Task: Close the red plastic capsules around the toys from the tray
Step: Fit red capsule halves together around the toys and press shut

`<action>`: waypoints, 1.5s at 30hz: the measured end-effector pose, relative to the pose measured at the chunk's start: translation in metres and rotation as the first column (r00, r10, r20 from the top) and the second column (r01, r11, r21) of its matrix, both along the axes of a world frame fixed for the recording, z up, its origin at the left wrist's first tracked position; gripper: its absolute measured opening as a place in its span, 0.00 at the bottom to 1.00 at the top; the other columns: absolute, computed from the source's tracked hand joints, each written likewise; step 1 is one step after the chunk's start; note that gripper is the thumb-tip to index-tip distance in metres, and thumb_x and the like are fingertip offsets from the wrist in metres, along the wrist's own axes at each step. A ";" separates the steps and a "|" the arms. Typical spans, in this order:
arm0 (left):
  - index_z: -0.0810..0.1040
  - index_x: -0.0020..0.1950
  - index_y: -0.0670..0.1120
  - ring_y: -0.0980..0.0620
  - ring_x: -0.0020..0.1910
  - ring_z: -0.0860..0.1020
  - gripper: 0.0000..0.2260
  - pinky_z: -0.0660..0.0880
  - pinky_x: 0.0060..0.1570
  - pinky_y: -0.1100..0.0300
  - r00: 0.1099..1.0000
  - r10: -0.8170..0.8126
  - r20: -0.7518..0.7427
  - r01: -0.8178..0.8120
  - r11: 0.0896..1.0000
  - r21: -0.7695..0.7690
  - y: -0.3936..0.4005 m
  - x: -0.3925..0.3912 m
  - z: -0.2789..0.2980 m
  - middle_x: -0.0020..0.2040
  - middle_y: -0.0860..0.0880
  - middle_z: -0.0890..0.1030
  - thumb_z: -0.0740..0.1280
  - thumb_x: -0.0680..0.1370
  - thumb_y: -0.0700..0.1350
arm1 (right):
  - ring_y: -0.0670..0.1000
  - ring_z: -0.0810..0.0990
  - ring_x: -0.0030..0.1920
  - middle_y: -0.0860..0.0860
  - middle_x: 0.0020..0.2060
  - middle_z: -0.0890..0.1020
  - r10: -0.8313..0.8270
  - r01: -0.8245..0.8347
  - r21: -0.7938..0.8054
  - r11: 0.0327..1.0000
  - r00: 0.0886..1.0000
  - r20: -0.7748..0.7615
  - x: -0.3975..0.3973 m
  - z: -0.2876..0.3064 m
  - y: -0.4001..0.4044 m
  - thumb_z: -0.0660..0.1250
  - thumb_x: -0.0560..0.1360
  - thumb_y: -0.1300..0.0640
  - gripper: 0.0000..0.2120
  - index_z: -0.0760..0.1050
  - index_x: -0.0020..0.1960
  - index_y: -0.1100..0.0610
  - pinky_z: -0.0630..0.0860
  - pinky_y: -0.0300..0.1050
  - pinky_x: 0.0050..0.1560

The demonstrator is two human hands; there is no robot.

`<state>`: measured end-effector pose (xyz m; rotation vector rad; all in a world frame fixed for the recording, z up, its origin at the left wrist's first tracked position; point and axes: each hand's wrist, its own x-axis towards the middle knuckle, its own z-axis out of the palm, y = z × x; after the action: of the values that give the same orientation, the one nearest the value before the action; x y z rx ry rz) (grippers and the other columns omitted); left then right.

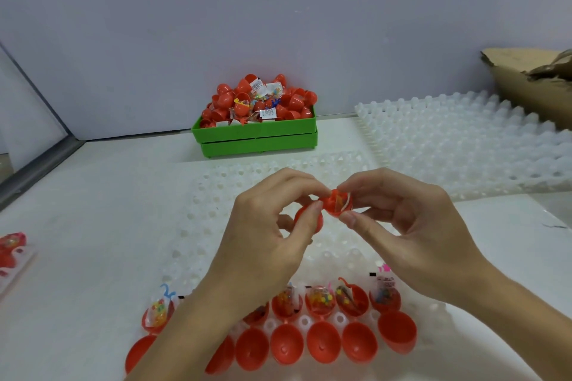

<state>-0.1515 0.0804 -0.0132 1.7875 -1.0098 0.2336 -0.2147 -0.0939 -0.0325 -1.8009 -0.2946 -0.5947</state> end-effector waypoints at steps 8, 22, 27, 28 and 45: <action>0.84 0.49 0.43 0.60 0.44 0.81 0.06 0.78 0.44 0.67 0.969 0.123 0.214 -0.130 0.991 0.020 0.003 0.007 0.001 0.44 0.52 0.85 0.71 0.74 0.40 | 0.51 0.86 0.49 0.48 0.46 0.86 -0.024 0.024 -0.031 0.999 1.000 -0.016 0.001 -0.002 -0.001 0.72 0.73 0.62 0.11 0.80 0.53 0.52 0.82 0.46 0.47; 0.82 0.54 0.48 0.58 0.41 0.82 0.09 0.79 0.39 0.67 0.998 0.065 0.016 -0.065 0.998 -0.020 -0.001 -0.002 0.000 0.45 0.54 0.85 0.72 0.75 0.44 | 0.52 0.86 0.49 0.52 0.46 0.85 0.030 -0.030 0.019 0.999 1.000 -0.008 0.000 -0.008 0.006 0.71 0.73 0.65 0.20 0.77 0.62 0.51 0.82 0.42 0.50; 0.76 0.60 0.53 0.59 0.50 0.82 0.18 0.80 0.49 0.65 0.998 0.043 -0.050 -0.043 0.999 -0.005 -0.002 -0.005 0.001 0.51 0.56 0.83 0.73 0.71 0.53 | 0.53 0.86 0.49 0.52 0.46 0.84 0.018 -0.018 0.030 0.999 1.000 0.003 0.000 -0.006 0.004 0.72 0.74 0.64 0.18 0.77 0.62 0.52 0.82 0.44 0.49; 0.75 0.60 0.54 0.59 0.51 0.82 0.20 0.79 0.50 0.66 0.998 0.047 -0.044 -0.046 0.999 0.002 -0.002 -0.005 0.002 0.53 0.57 0.83 0.74 0.70 0.54 | 0.53 0.86 0.49 0.51 0.46 0.84 0.013 -0.013 0.034 0.999 1.000 0.005 0.000 -0.006 0.003 0.72 0.74 0.64 0.18 0.77 0.62 0.52 0.82 0.44 0.49; 0.82 0.52 0.51 0.52 0.43 0.84 0.15 0.81 0.45 0.58 0.931 -0.044 -0.362 0.026 0.998 -0.055 0.009 0.012 0.003 0.43 0.52 0.86 0.76 0.66 0.47 | 0.54 0.84 0.51 0.49 0.49 0.84 -0.053 0.057 -0.067 0.996 0.997 0.059 0.003 -0.005 -0.006 0.72 0.73 0.65 0.16 0.79 0.58 0.52 0.81 0.48 0.45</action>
<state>-0.1393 0.0890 -0.0105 1.6868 -0.7617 -0.0947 -0.2118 -0.0999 -0.0373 -1.8650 -0.3080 -0.6829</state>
